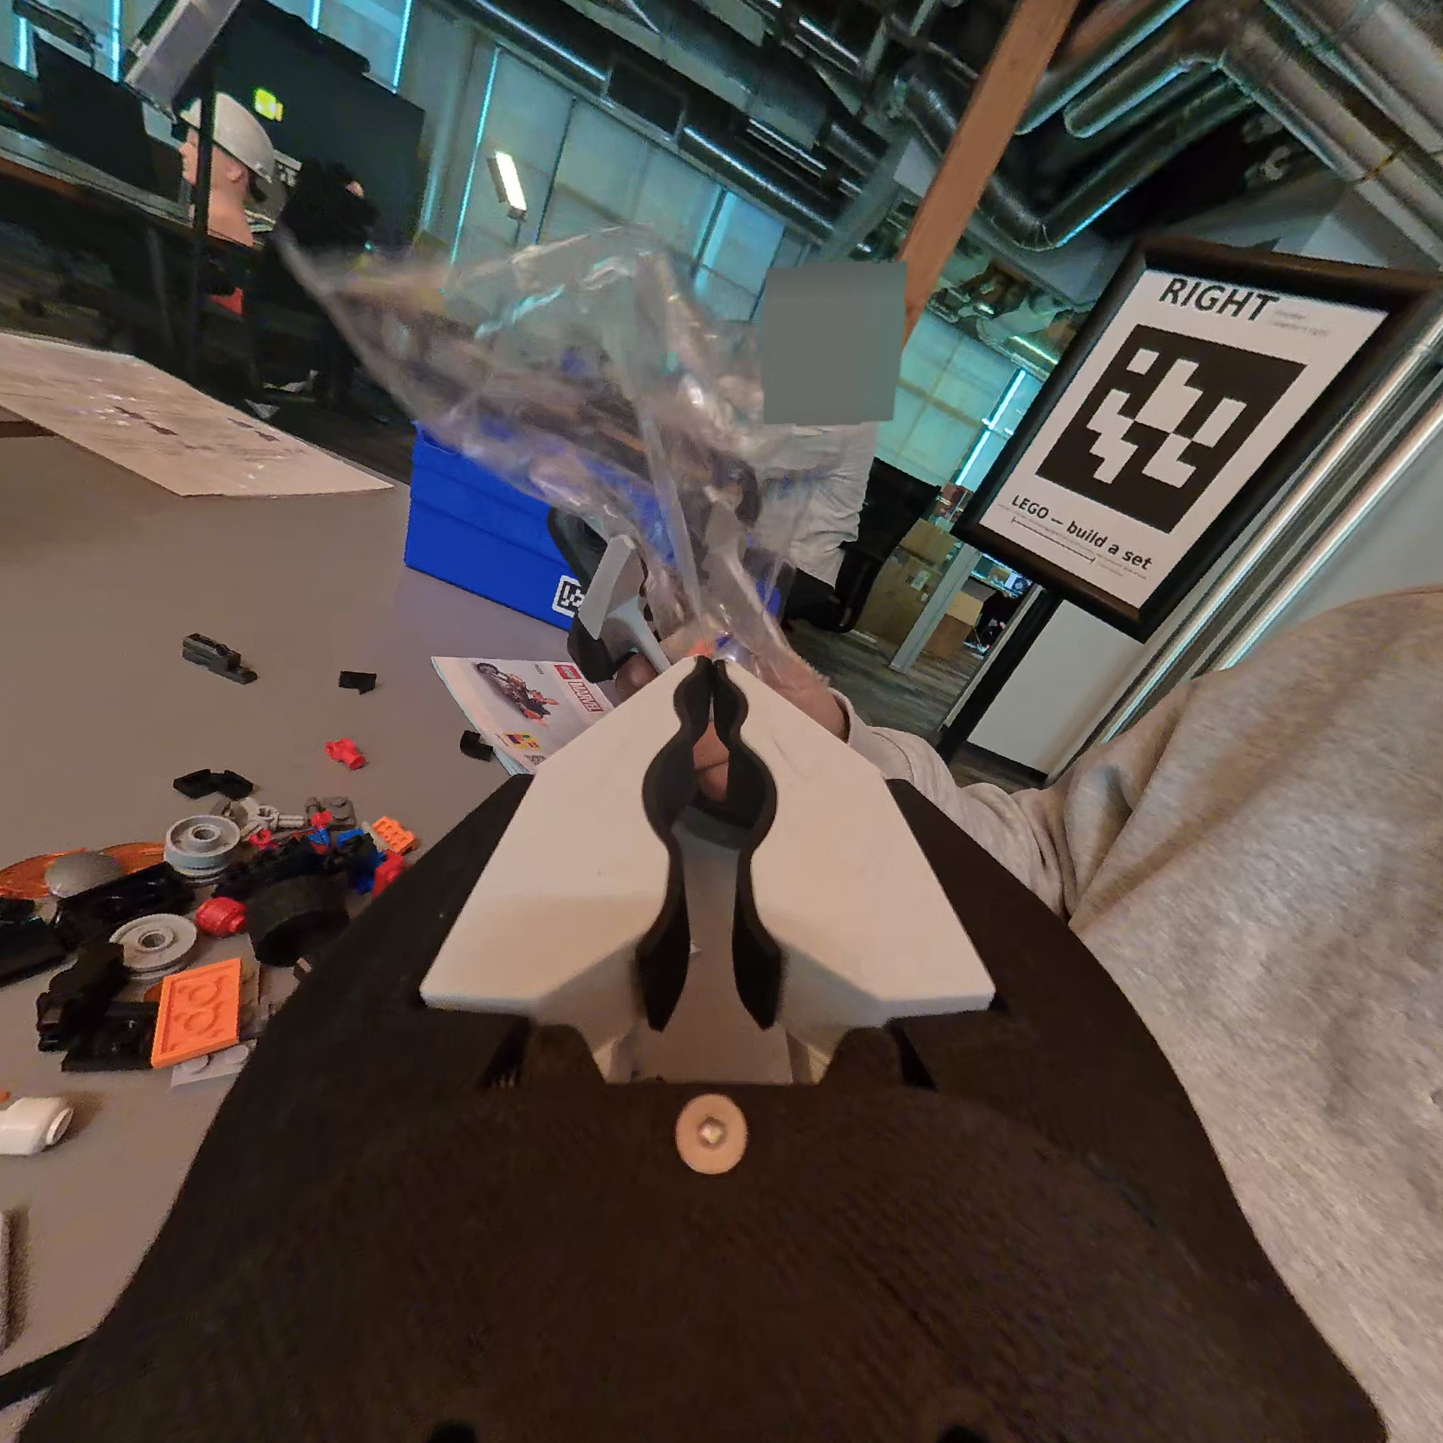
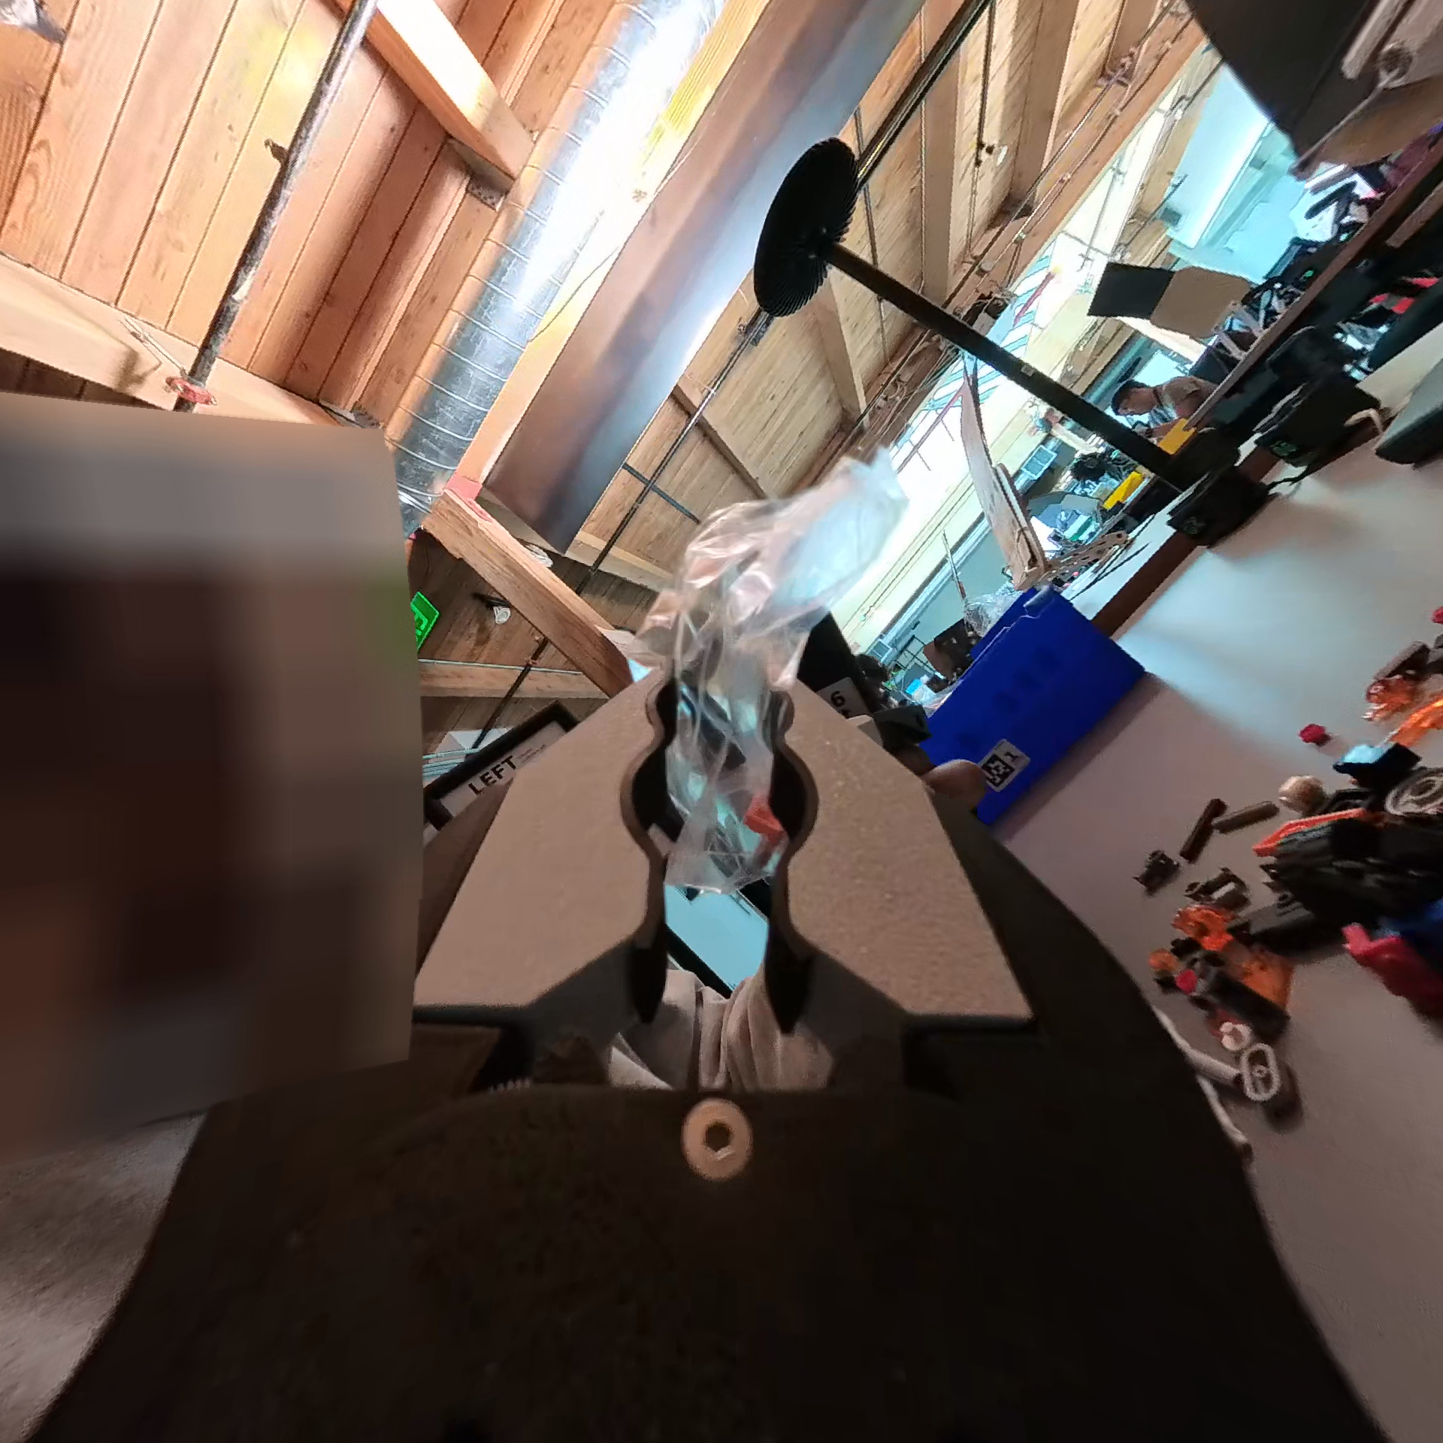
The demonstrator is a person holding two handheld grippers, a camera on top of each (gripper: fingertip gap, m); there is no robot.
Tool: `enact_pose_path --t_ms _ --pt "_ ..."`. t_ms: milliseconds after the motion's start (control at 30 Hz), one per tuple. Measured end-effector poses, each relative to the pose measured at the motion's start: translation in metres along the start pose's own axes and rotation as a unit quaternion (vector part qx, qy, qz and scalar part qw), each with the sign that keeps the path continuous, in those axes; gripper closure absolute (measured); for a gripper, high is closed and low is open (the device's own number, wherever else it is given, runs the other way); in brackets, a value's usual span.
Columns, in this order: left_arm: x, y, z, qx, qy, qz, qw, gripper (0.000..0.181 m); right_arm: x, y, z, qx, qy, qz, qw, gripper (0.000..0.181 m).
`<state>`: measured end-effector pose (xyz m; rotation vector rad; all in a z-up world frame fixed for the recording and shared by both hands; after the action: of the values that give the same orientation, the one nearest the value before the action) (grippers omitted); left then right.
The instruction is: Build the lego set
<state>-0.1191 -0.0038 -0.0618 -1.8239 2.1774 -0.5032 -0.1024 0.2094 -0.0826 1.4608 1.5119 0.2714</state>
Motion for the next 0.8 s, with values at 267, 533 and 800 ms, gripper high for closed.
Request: enact_pose_path --t_ms 267,533,800 --pt "0.003 -0.011 -0.005 -0.063 -0.029 -0.019 0.997 0.162 0.016 -0.009 -0.006 -0.05 -0.076 0.004 0.996 0.17" --pt "-0.019 -0.026 0.006 -0.226 0.078 -0.179 0.954 0.129 0.014 -0.013 -0.003 -0.04 -0.048 0.07 0.996 0.171" --pt "-0.029 -0.025 0.017 -0.296 0.129 -0.247 0.914 0.128 0.005 -0.015 0.002 -0.024 0.007 0.117 0.993 0.171"
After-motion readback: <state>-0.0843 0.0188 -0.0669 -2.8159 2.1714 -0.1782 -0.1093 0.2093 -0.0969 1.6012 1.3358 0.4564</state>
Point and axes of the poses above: each gripper's, where its closed fingertips meet, x back along the fingers, z out of its underside, y = z × x across the jaws, the point moved 10 cm from there along x, back along the fingers, and after that the axes turned 9 degrees about y, right-handed, at the moved point
